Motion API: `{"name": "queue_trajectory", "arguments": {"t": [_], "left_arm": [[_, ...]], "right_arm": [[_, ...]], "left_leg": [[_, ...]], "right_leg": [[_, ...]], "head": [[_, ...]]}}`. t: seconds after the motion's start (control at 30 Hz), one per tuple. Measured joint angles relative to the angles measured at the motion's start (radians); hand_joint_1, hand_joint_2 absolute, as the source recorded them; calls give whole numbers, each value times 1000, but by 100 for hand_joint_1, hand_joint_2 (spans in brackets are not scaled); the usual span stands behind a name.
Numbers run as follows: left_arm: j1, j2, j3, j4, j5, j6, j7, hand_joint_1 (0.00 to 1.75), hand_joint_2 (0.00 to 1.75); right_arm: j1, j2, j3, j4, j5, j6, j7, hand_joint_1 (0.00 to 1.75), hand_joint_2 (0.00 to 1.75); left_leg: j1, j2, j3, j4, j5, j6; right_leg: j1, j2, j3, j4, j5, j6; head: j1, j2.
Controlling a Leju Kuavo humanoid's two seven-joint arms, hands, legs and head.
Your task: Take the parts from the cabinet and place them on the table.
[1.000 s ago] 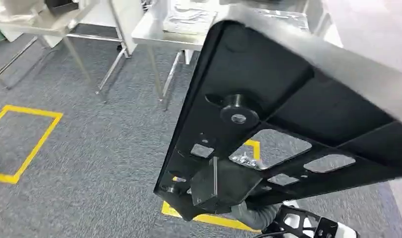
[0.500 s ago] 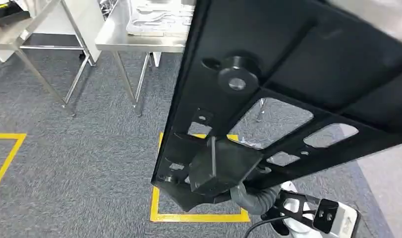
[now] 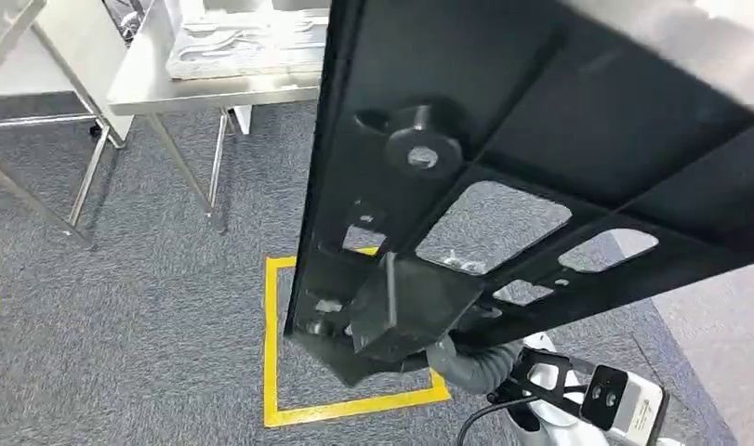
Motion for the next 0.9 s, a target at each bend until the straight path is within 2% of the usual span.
{"name": "queue_trajectory", "arguments": {"t": [0.03,0.1,0.13,0.17,0.2,0.27,0.3,0.33,0.4,0.43,0.47,0.5,0.53,0.6,0.63,0.67,0.7,0.73,0.77,0.8,0.83,0.9], "left_arm": [[3,0,1,0,-2,0,0,0,0],[11,2,4,0,-3,0,0,0,0],[15,1,7,0,-4,0,0,0,0],[18,1,9,0,-5,0,0,0,0],[19,1,11,0,-6,0,0,0,0],[18,2,16,0,-8,0,-2,0,0],[19,5,17,0,-9,0,-3,0,0],[18,4,17,0,-11,0,-3,0,0],[17,6,18,0,-15,0,-3,0,0],[17,7,18,0,-17,0,-3,0,0],[16,6,18,0,-17,0,-3,0,0],[15,6,18,0,-18,0,-3,0,0],[15,7,18,0,-20,0,-3,0,0],[13,7,18,0,-23,-1,-3,0,0],[14,7,18,0,-23,-2,-3,0,0],[14,7,18,0,-23,-3,-3,0,0],[14,7,18,0,-23,-3,-3,0,0],[14,7,18,0,-23,-3,-3,0,0],[14,7,18,0,-23,-4,-3,0,0],[14,7,18,0,-23,-5,-3,0,0],[13,8,18,0,-23,-5,-3,0,0],[12,9,18,0,-23,-5,-3,0,0]], "right_arm": [[-5,0,3,0,0,-3,0,175,175],[-2,0,6,1,0,-11,-2,175,175],[2,0,7,2,2,-15,-4,175,175],[5,0,8,2,4,-17,-7,175,175],[7,0,8,2,6,-18,-11,175,175],[7,0,11,2,6,-21,-14,175,175],[7,0,11,2,6,-23,-15,175,175],[8,0,11,2,8,-24,-15,175,175],[11,0,11,2,11,-27,-14,175,175],[12,0,11,1,12,-29,-14,175,175],[12,0,11,-4,13,-29,-14,175,175],[10,0,11,-5,13,-29,-14,175,175],[8,0,11,-5,14,-30,-14,175,175],[11,-2,11,-4,14,-31,-14,175,175],[13,-3,11,-4,14,-31,-13,175,175],[12,-3,11,-4,14,-31,-13,175,175],[12,-3,11,-4,14,-31,-13,175,175],[12,-3,11,-4,14,-31,-13,175,175],[11,-3,11,-4,14,-31,-13,175,175],[11,-4,11,-4,14,-31,-13,175,175],[9,-4,11,-4,14,-31,-11,175,175],[9,-5,11,-4,11,-31,-11,175,175]], "left_leg": [[0,-18,-36,69,-35,0],[0,-32,-129,240,-101,-3],[0,-33,-155,279,-102,-2],[0,-33,-160,269,-76,1],[0,-33,-141,215,-32,5],[-3,-36,-67,36,75,19],[-8,-41,-47,-10,82,30],[-11,-42,-36,-35,72,31],[-17,-42,-40,-29,69,39],[-15,-41,-37,-36,69,44],[-4,-39,-26,-49,74,50],[-5,-39,-18,-55,72,55],[-5,-38,-14,-55,71,58],[-5,-37,-11,-55,65,61],[-5,-36,-9,-54,61,60],[-4,-36,-5,-54,57,58],[-3,-36,2,-54,52,56],[-2,-37,10,-53,46,52],[0,-37,21,-52,37,46],[-1,-37,22,-51,30,39],[-8,-38,22,-44,21,30],[-7,-33,25,-53,17,20]], "right_leg": [[1,3,2,0,-2,-5],[6,13,6,1,-7,-12],[8,19,9,1,-9,-12],[10,26,15,1,-12,-12],[12,32,22,1,-17,-11],[14,40,41,2,-26,-8],[15,40,42,2,-31,-5],[19,46,39,7,-35,2],[12,47,37,3,-35,13],[13,47,40,2,-38,18],[15,46,44,5,-46,24],[14,38,35,33,-59,30],[11,36,2,94,-90,33],[1,36,-99,259,-150,43],[-2,35,-138,313,-155,47],[-7,33,-152,314,-133,50],[-11,30,-140,271,-91,52],[-14,27,-110,196,-39,53],[-16,20,-66,97,19,54],[-17,11,-44,35,35,52],[-7,10,-33,17,19,47],[-7,17,-36,26,12,31]], "head": [[0,0],[0,0],[0,0],[0,0],[0,0],[0,0],[0,0],[0,0],[0,0],[0,0],[0,0],[0,0],[0,0],[0,0],[0,0],[0,0],[0,0],[0,0],[0,0],[0,0],[0,0],[0,0]]}}
